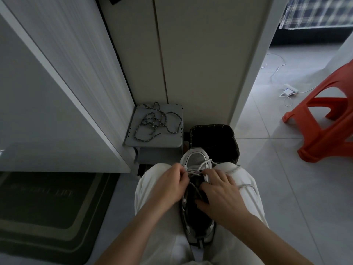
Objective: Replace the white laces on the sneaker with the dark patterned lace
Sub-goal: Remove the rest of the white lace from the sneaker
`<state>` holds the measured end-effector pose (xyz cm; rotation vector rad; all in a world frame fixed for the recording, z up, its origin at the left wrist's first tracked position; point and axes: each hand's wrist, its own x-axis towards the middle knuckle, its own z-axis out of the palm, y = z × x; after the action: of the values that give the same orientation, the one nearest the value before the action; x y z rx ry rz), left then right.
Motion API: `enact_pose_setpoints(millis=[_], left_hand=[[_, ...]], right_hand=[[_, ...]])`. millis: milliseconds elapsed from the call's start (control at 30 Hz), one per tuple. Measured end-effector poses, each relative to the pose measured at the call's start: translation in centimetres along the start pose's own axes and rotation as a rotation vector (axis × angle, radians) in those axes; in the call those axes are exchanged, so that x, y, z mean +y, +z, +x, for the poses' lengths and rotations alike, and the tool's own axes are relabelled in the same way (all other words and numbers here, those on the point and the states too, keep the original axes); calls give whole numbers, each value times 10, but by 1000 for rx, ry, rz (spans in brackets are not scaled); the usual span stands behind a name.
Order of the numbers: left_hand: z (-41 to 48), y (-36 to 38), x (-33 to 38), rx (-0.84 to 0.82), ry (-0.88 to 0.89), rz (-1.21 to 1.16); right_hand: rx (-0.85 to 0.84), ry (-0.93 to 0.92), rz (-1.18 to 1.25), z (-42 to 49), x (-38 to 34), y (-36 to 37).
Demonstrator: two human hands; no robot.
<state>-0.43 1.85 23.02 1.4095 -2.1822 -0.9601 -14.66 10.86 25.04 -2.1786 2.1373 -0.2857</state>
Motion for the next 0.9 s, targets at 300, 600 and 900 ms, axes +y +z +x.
enact_pose_setpoints(millis=[300,600,900], left_hand=[[34,-16,14,-212,-40,-28],[2,-1,-18,-185,-107,-188],[20,-46,-8,175,-94,-56]], right_hand=[[-78,69,24,32,-6,5],[-47,95,23,3,-1,3],[9,75,-12,19,-12,-2]])
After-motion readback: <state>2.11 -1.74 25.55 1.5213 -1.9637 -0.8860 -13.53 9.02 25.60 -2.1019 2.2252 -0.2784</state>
